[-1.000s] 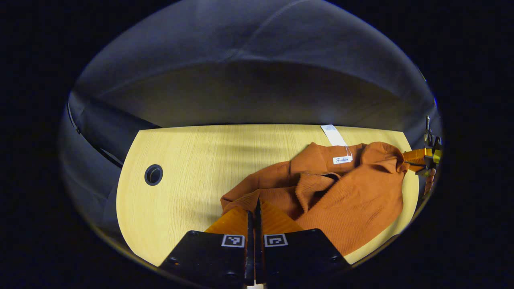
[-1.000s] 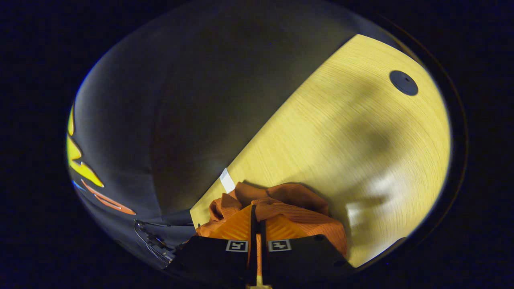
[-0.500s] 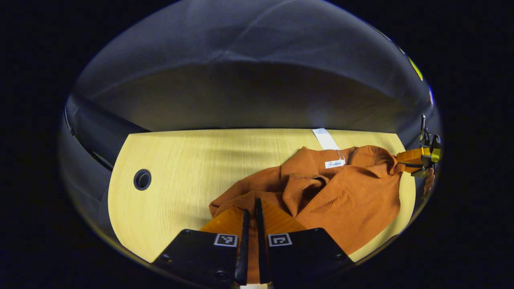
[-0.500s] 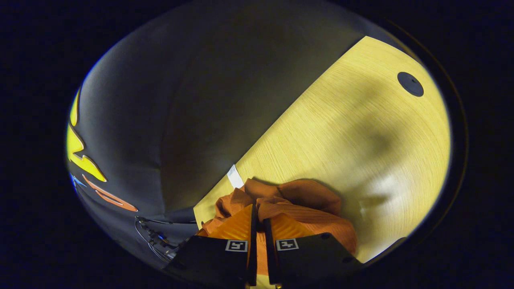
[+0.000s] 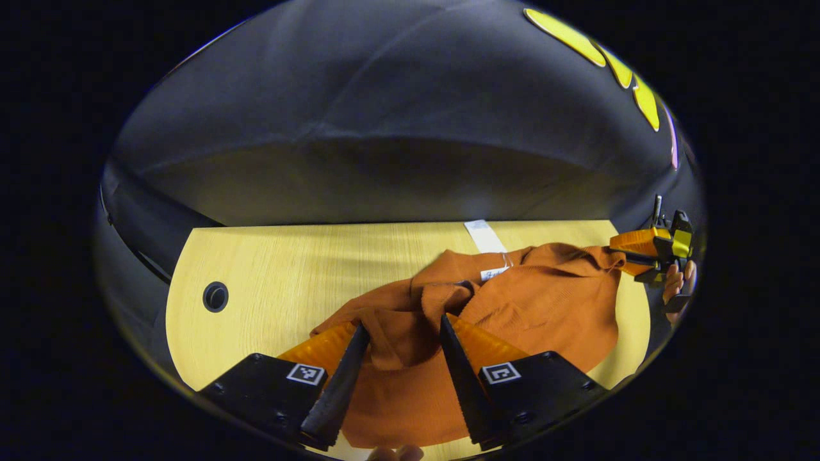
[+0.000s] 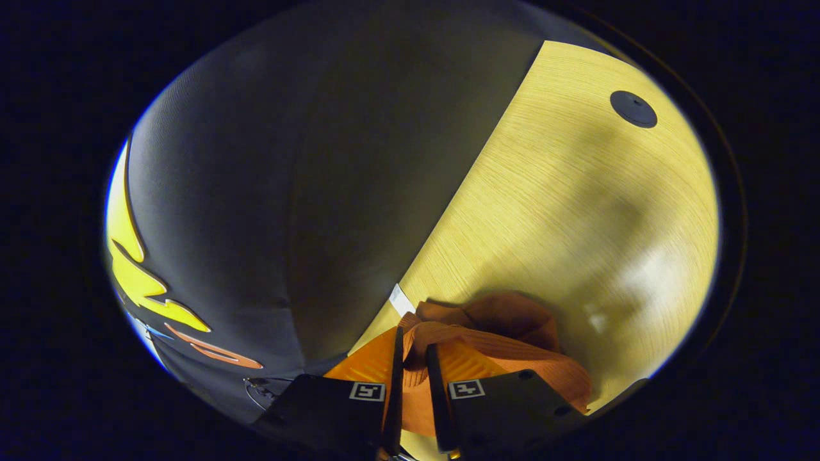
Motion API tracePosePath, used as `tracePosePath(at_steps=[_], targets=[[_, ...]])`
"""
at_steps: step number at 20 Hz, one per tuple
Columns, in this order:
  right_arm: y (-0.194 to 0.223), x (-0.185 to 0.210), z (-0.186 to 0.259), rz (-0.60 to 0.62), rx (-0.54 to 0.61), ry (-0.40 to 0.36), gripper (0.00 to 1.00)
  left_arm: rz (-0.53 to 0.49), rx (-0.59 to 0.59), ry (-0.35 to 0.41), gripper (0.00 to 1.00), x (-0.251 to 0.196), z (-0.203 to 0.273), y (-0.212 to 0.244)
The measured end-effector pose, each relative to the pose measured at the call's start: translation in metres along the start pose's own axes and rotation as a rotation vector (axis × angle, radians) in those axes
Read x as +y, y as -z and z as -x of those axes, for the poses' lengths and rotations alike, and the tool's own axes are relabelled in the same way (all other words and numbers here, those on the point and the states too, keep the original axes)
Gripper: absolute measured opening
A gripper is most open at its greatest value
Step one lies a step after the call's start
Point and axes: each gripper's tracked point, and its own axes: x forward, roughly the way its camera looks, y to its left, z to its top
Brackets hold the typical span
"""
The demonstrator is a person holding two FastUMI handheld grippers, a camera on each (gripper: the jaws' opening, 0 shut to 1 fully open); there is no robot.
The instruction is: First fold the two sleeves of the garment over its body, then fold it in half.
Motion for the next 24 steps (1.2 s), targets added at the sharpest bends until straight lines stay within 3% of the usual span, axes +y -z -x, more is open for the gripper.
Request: tracePosePath(at_steps=[1,2,4,5,9,10,11,12,13,15,16,17,18,19,20,21,24], targets=[[-0.001,0.003,0.002,-0.020,-0.004,-0.010,0.17,-0.011,-0.026,-0.005,0.76,-0.001,-0.001,-0.003],[-0.002,0.004,0.000,-0.040,-0.004,-0.018,0.29,-0.029,-0.041,-0.019,0.77,0.000,0.000,-0.007],[-0.003,0.001,-0.001,-0.054,-0.006,-0.017,0.29,-0.050,-0.077,-0.045,0.81,-0.003,0.006,-0.017],[-0.006,0.000,0.001,-0.064,-0.013,-0.015,0.36,-0.053,-0.098,-0.057,0.82,-0.003,0.006,-0.020],[-0.012,0.007,0.007,-0.063,-0.036,-0.047,0.89,-0.049,-0.085,-0.093,0.84,0.005,0.000,-0.016],[-0.011,0.009,0.007,-0.056,-0.035,-0.049,0.84,-0.028,-0.101,-0.092,0.86,0.004,0.001,-0.018],[-0.010,0.019,0.009,-0.056,-0.037,-0.080,0.91,-0.008,-0.130,-0.094,0.90,0.005,0.001,-0.021],[-0.011,0.027,0.011,-0.055,-0.045,-0.105,0.85,0.003,-0.156,-0.103,0.92,0.007,0.001,-0.025],[-0.014,0.036,0.014,-0.055,-0.059,-0.138,0.92,0.011,-0.161,-0.097,0.95,0.005,0.000,-0.020],[-0.017,0.055,0.019,-0.066,-0.080,-0.204,0.92,0.040,-0.140,-0.095,0.99,0.005,0.000,-0.009],[-0.019,0.065,0.023,-0.076,-0.099,-0.246,0.87,0.075,-0.136,-0.101,0.99,0.010,0.002,-0.005],[-0.018,0.065,0.025,-0.080,-0.103,-0.241,0.93,0.122,-0.137,-0.102,0.99,0.014,0.007,-0.002],[-0.016,0.063,0.024,-0.073,-0.105,-0.227,0.93,0.159,-0.147,-0.104,0.99,0.016,0.013,-0.002],[-0.016,0.059,0.025,-0.066,-0.094,-0.207,0.87,0.187,-0.156,-0.118,1.00,0.025,0.018,-0.006],[-0.011,0.057,0.027,-0.058,-0.079,-0.192,0.93,0.214,-0.170,-0.126,0.99,0.029,0.020,-0.009],[-0.009,0.057,0.029,-0.050,-0.070,-0.184,0.93,0.236,-0.179,-0.133,0.99,0.037,0.022,-0.009],[0.011,0.068,0.054,-0.014,-0.044,-0.168,0.94,0.247,-0.228,-0.190,1.00,0.034,0.026,-0.013]])
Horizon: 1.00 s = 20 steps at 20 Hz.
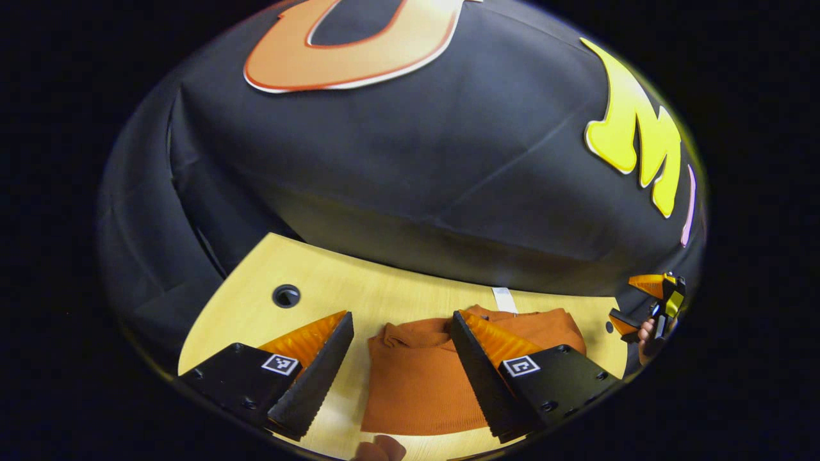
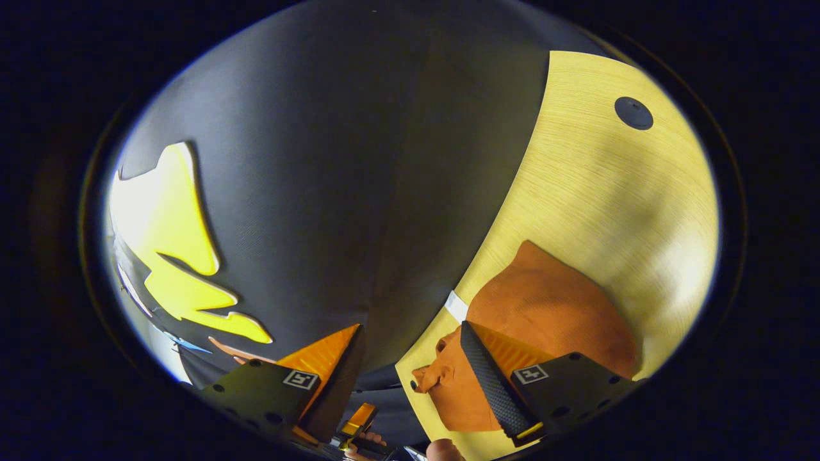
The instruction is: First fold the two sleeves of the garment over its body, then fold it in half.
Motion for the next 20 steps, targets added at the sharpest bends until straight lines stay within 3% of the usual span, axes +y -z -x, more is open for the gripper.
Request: tracePosePath(at_steps=[4,5,6,11,12,13,16,20], targets=[[0.020,0.023,0.042,0.241,-0.014,0.045,0.94,-0.027,-0.116,-0.037,1.00,-0.007,0.015,0.000],[0.025,0.038,0.053,0.314,-0.021,0.034,0.88,-0.042,-0.154,-0.046,0.99,-0.012,0.023,0.000],[0.032,0.051,0.067,0.379,-0.027,0.021,0.94,-0.066,-0.185,-0.055,0.99,-0.019,0.032,0.000],[0.066,0.093,0.136,0.703,-0.118,-0.001,0.96,-0.166,-0.334,-0.062,0.99,-0.066,0.075,0.005],[0.072,0.099,0.149,0.761,-0.142,-0.011,0.92,-0.168,-0.349,-0.056,0.99,-0.072,0.083,0.010],[0.080,0.102,0.163,0.814,-0.163,-0.019,0.97,-0.161,-0.368,-0.046,0.98,-0.078,0.095,0.017],[0.104,0.110,0.195,0.967,-0.217,-0.037,0.96,-0.108,-0.394,-0.042,0.98,-0.099,0.130,0.032],[0.113,0.111,0.244,1.165,-0.383,0.007,0.96,-0.118,-0.434,-0.085,0.98,-0.117,0.176,0.046]])
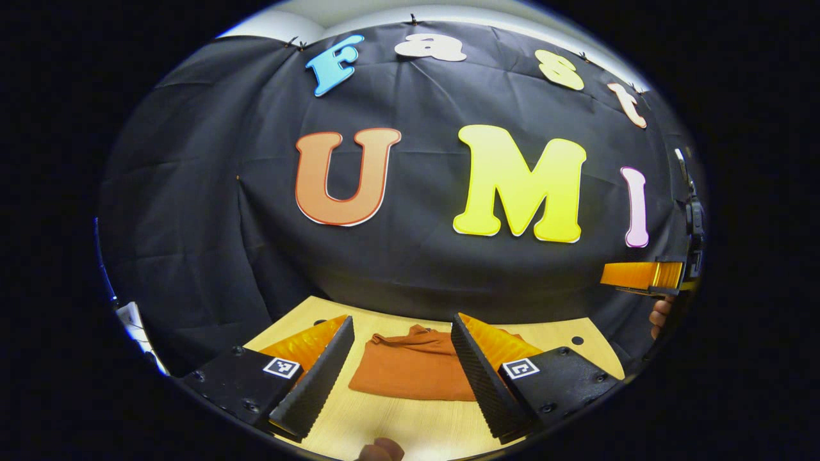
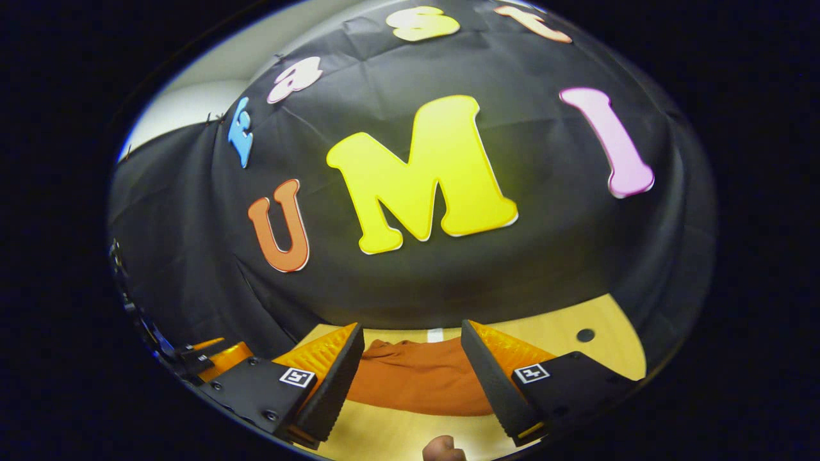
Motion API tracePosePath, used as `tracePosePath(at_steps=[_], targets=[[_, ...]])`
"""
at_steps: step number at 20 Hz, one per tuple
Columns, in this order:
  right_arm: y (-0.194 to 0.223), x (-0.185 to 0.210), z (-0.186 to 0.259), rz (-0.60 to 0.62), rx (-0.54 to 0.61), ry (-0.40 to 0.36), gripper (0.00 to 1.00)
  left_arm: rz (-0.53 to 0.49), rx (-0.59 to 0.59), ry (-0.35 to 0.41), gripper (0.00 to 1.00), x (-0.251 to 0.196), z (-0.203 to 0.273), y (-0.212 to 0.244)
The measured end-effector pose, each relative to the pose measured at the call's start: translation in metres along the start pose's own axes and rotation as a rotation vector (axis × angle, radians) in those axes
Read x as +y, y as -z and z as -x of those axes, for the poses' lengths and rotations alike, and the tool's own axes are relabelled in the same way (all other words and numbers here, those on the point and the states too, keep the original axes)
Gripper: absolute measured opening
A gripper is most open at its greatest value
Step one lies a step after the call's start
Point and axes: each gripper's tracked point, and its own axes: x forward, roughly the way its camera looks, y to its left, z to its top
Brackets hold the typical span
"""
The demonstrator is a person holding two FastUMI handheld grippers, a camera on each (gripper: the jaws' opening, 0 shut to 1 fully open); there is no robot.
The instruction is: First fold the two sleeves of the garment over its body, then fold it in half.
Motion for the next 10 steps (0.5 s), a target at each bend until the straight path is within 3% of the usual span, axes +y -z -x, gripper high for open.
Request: tracePosePath(at_steps=[5,8,10], targets=[[0.004,0.014,0.066,0.208,-0.137,0.163,0.97,0.003,-0.017,0.050,0.98,-0.020,0.035,0.003],[0.025,0.030,0.103,0.251,-0.174,0.235,0.92,-0.012,-0.019,0.088,0.99,-0.023,0.055,0.014],[0.043,0.037,0.124,0.264,-0.180,0.274,1.00,-0.020,-0.029,0.112,0.99,-0.022,0.067,0.023]])
